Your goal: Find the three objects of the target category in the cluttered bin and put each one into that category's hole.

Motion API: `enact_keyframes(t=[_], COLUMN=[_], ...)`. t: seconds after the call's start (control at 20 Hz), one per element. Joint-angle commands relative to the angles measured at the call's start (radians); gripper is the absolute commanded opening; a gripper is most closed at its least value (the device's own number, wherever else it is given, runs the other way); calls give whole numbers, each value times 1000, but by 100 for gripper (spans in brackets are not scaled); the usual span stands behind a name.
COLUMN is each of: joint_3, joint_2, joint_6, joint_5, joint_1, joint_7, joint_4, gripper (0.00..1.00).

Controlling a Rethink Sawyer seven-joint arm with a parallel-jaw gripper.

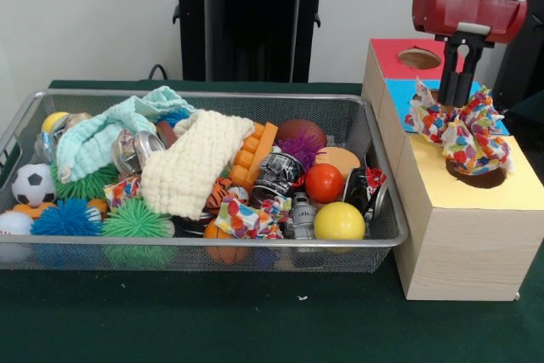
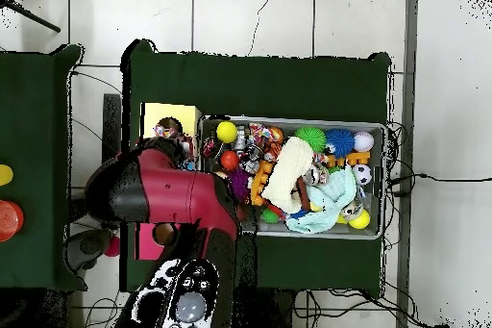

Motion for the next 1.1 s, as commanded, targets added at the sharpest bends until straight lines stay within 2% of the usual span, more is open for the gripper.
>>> enact_keyframes(t=[0.05,0.5,1.1], joint_3=[111,109,114], joint_2=[37,46,90], joint_6=[2,3,-73], joint_5=[35,32,-6], joint_1=[-28,-31,-42], joint_7=[223,217,196], joint_4=[95,92,104], gripper=[0,0,0])
